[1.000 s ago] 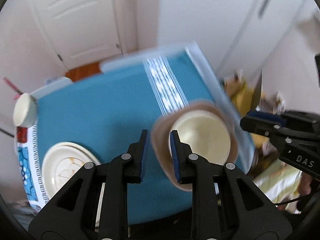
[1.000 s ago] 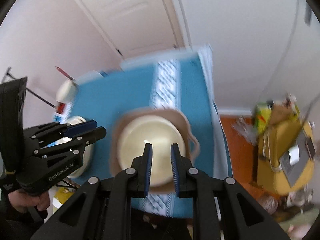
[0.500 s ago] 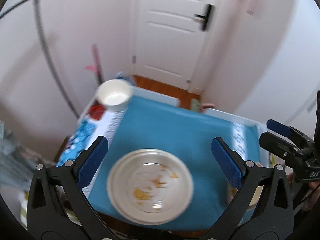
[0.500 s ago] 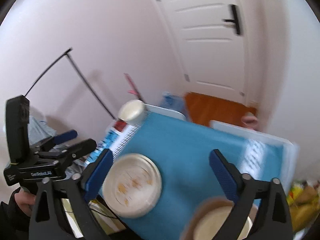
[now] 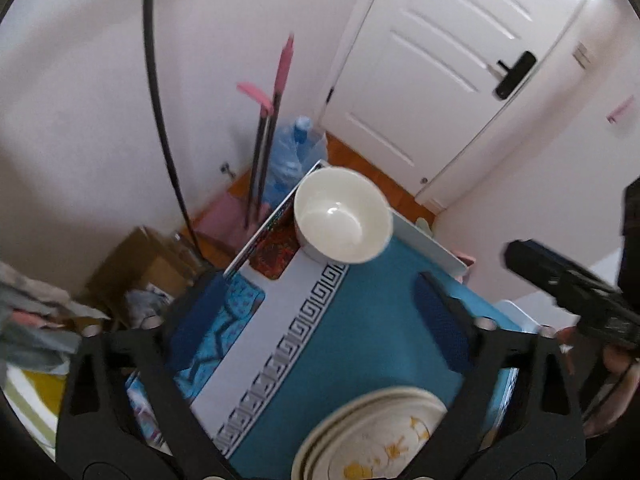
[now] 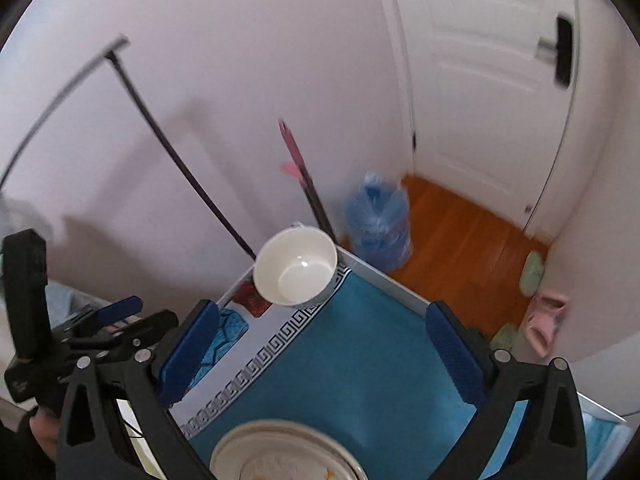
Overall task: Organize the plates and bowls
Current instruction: 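Open both tools and move them to the white ribbed bowl, then grasp the rim of the white ribbed bowl with both tools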
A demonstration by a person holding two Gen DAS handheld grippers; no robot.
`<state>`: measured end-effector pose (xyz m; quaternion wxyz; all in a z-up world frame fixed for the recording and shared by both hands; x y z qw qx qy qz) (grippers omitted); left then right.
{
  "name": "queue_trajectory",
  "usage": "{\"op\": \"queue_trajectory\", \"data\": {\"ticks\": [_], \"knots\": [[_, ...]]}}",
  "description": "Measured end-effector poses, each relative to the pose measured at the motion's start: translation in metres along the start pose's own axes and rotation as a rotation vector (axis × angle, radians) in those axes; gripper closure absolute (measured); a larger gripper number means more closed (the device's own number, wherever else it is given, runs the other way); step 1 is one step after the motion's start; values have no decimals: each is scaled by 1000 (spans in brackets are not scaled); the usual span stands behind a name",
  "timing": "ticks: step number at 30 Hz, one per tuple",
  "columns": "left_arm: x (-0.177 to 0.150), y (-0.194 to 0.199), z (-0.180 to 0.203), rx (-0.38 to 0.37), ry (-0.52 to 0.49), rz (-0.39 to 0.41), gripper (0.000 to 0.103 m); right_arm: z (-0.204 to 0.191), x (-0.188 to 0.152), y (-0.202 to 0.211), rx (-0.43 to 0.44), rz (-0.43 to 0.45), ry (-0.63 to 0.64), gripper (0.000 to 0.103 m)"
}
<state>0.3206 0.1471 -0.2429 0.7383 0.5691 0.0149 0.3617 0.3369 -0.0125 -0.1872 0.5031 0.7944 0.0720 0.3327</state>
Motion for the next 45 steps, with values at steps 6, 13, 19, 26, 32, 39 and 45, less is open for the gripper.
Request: {"op": "queue_trajectory", "data": {"ticks": [6, 13, 19, 26, 32, 39, 45], "knots": [[16, -78, -11, -42, 1, -127, 51, 23, 7, -86, -6, -98, -91, 16], [26, -124, -17, -37, -7, -182, 66, 36, 10, -140, 43, -163, -164, 40], [35, -142, -20, -71, -8, -193, 82, 31, 13, -159, 69, -201, -154, 71], [38, -143, -17, -59, -37, -185, 82, 22, 12, -157, 50, -196, -130, 85], [37, -133, -11, -53, -67, -166, 82, 21, 7, -152, 44, -187, -147, 86], [29, -113, 2, -53, -110, -146, 82, 18, -1, -130, 35, -140, -157, 86], [15, -75, 28, -64, -159, -112, 83, 19, -14, -87, 27, -83, -174, 86]]}}
Point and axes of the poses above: each gripper's, at about its wrist camera, not at the fingertips, and y roughly against the way its jaws point, z to its right, x to its top, the point moved 3 cm from there along -y, roughly the way its jaws point, and after that the axes turned 4 degrees about -z, right-handed, at the moved point
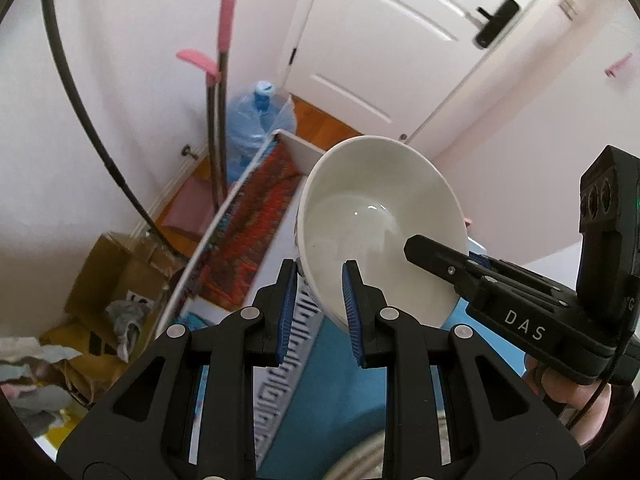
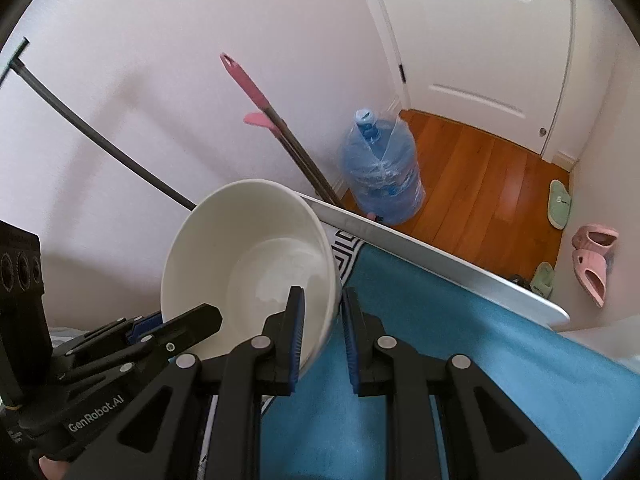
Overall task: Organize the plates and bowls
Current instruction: 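Grasp the rim of the white ribbed bowl with both tools, then carry the white bowl with both tools and lower it into the cream bowl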
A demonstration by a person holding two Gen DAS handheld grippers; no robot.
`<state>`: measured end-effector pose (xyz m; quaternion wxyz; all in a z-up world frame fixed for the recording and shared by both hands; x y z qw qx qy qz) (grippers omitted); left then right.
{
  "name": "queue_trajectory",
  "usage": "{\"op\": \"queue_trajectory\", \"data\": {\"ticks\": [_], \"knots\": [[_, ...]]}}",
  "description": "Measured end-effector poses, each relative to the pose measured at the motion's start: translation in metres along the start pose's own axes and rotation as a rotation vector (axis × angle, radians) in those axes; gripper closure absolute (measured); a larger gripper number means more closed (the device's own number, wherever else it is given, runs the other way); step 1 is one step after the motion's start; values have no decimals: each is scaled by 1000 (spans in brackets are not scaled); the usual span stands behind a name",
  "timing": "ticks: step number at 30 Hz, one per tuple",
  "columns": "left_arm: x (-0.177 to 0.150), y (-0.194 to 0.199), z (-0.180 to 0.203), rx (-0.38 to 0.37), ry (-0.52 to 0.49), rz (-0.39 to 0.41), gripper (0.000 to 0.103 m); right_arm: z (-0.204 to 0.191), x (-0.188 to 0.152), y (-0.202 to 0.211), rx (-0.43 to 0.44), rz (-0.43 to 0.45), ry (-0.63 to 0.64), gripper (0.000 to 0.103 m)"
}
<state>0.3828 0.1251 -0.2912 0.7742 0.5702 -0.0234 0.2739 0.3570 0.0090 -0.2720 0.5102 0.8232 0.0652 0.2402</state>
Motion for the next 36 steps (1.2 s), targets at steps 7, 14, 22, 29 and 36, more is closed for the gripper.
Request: {"op": "queue_trajectory", "data": {"ticks": [7, 14, 22, 29, 36], "knots": [[-42, 48, 80, -30, -115, 28, 83, 18, -45, 87, -46, 84, -35, 86], [-107, 73, 181, -93, -229, -2, 83, 66, -119, 180, -137, 139, -108, 86], [-198, 68, 293, -193, -360, -89, 83, 139, -215, 263, -237, 177, -233, 86], [-262, 47, 341, -190, -449, -161, 83, 182, -281, 285, -288, 154, -306, 86], [-302, 30, 348, -121, -493, -206, 83, 204, -325, 267, -251, 114, -344, 86]]}}
Point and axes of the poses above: each gripper's, at about its wrist camera, not at the fingertips, and y roughly against the way its jaws point, z to its right, x to its top, the point moved 3 cm from there along -y, roughly the way its jaws point, and after that the axes turned 4 degrees about -z, right-handed, at the moved point
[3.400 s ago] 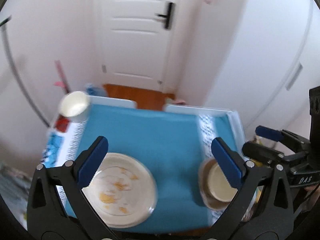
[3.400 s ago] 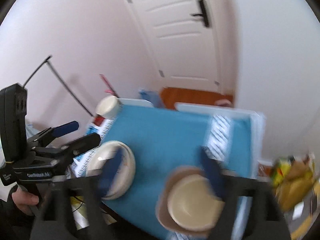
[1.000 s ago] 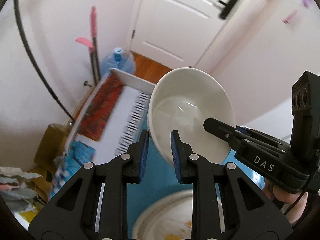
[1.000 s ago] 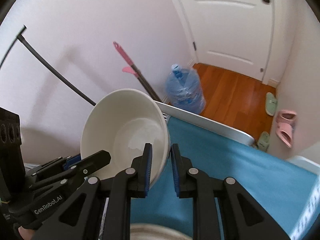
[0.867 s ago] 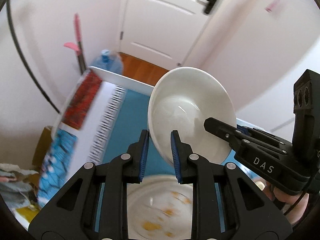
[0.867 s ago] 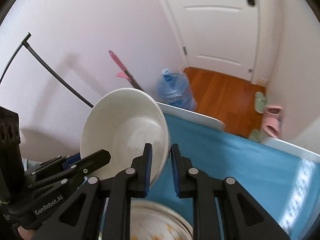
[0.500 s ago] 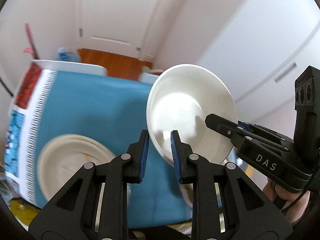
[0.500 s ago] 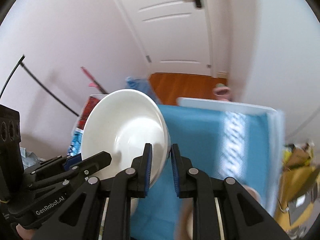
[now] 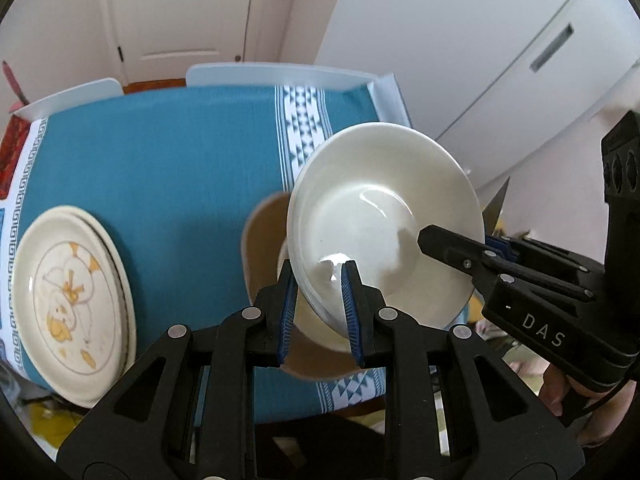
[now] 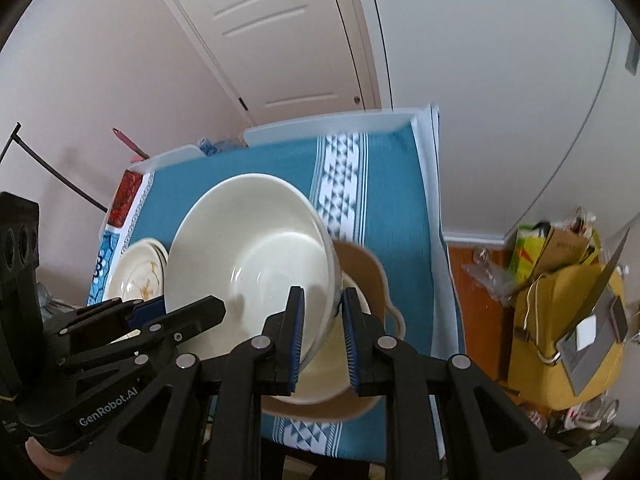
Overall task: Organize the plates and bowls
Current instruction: 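Carry the white bowl with both tools and lower it into the cream bowl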
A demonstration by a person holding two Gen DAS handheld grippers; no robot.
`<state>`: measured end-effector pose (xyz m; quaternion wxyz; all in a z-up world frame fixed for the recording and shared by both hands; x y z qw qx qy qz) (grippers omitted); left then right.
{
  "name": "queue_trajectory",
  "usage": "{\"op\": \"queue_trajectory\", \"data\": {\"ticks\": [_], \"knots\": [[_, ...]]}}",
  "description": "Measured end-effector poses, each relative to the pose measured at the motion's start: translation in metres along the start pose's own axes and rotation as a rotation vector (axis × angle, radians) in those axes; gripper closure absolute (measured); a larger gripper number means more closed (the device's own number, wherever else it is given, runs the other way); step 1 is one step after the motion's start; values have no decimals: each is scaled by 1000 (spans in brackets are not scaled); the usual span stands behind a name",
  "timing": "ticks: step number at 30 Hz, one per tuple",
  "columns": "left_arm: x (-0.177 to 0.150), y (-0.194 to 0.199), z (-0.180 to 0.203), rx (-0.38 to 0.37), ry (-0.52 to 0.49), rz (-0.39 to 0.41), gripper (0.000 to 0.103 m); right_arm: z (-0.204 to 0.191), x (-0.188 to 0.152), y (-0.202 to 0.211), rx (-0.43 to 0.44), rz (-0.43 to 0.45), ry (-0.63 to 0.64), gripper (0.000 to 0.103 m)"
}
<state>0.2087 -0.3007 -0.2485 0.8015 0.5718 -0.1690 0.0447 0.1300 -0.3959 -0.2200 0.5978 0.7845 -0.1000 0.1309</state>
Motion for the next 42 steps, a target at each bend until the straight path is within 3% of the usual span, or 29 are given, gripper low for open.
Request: {"op": "queue_trajectory", "data": {"ticks": [13, 29, 42], "knots": [[-12, -25, 5, 99, -38, -50, 83, 11, -26, -19, -20, -33, 41, 86], [-14, -38, 14, 223, -120, -72, 83, 6, -30, -23, -55, -29, 66, 86], [-12, -38, 11, 236, -116, -80, 83, 3, -30, -22, -70, -30, 69, 86]]}}
Point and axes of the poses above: each gripper's, at about its wrist camera, not at the fingertips, and y roughly against the way its jaws point, z to its right, x to its top, the point moved 3 cm from there along -y, roughly the way its jaws point, and after that the axes turned 4 degrees about -z, right-handed, at the moved point
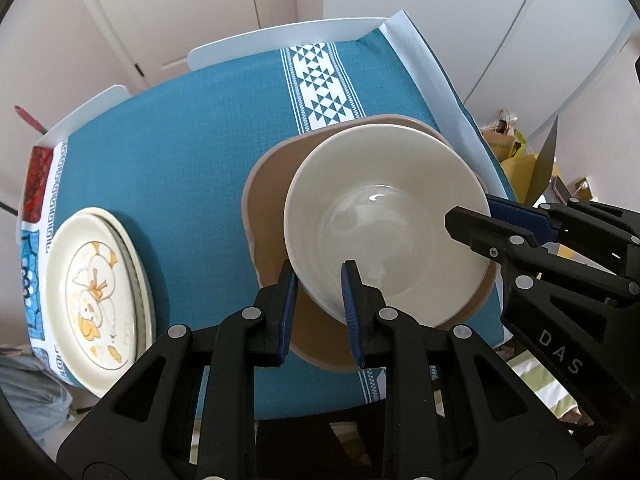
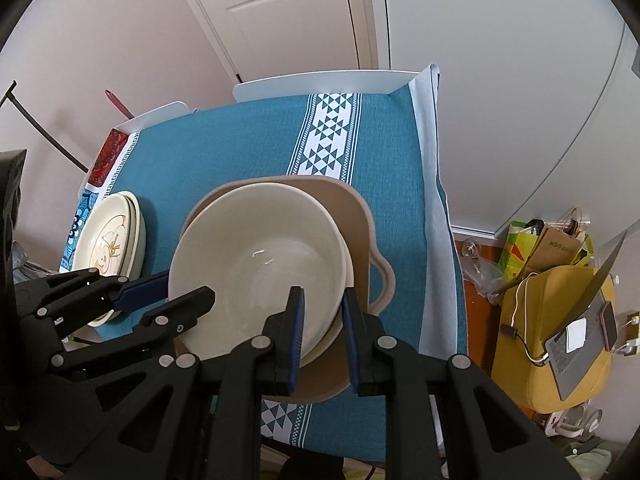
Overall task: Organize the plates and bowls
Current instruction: 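Carry the white bowl with both tools and lower it into the cream bowl, then open both tools and grasp the taupe bowl rim holding the nested bowls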
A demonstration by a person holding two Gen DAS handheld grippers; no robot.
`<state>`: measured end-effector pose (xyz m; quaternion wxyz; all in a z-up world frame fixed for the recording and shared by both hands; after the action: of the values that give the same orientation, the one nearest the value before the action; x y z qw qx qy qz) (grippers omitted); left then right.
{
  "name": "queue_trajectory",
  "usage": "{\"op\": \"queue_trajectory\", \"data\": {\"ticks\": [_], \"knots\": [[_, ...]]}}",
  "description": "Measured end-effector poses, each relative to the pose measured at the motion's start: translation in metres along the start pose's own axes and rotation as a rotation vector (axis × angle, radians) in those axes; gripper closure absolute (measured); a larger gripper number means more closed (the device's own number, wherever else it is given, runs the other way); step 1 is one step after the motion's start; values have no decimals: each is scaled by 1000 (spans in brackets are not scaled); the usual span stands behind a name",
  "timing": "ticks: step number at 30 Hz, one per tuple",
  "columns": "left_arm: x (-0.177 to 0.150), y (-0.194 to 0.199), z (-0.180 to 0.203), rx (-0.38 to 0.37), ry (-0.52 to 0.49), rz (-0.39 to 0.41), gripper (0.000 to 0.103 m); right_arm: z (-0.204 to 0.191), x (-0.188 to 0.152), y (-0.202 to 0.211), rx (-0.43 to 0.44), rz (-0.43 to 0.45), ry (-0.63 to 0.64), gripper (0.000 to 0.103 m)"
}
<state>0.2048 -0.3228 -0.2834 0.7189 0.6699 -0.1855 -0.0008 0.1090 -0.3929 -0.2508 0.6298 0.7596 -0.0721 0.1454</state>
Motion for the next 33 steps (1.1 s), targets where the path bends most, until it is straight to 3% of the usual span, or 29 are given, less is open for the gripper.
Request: {"op": "queue_trajectory", "data": {"ticks": [4, 9, 10, 11, 12, 13, 14, 15, 17, 20, 25, 31, 33], "knots": [[0, 11, -4, -3, 6, 24, 83, 3, 1, 7, 23, 14, -14, 86], [4, 55, -19, 5, 41, 136, 82, 6, 8, 42, 67, 90, -6, 86], [4, 65, -24, 6, 53, 161, 78, 7, 10, 49, 81, 102, 1, 86], [5, 73, -28, 5, 64, 181, 72, 8, 12, 59, 103, 119, 11, 86], [4, 81, -33, 3, 73, 199, 46, 8, 13, 65, 117, 129, 18, 85], [5, 86, -36, 2, 79, 212, 11, 9, 13, 74, 132, 146, 31, 84], [4, 93, -41, 2, 86, 236, 0, 9, 13, 81, 133, 158, 44, 70], [1, 102, -47, 5, 97, 272, 0, 11, 12, 89, 121, 173, 63, 38], [-1, 107, -54, 33, 77, 264, 0, 16, 9, 98, 102, 193, 83, 0], [-6, 97, -61, 49, 35, 195, 0, 22, 6, 95, 41, 116, 124, 0], [-18, 56, -60, -6, -38, 23, 0, 35, -4, 75, -125, 23, 172, 0], [-20, 14, -47, -56, -69, -99, 0, 34, -9, 39, -177, -133, 217, 1], [-18, 4, -44, -61, -78, -122, 0, 32, -9, 30, -179, -163, 228, 8]]}}
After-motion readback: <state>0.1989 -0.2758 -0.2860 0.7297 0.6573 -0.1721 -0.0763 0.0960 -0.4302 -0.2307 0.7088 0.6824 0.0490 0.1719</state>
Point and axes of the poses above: each gripper's, at about its wrist camera, not at the fingertips, and y roughly against the way its jaws point, z to its right, x to its top, the point moved 3 cm from there along -y, roughly the way its jaws point, and after that the axes turned 4 degrees about -z, right-handed, at the moved point
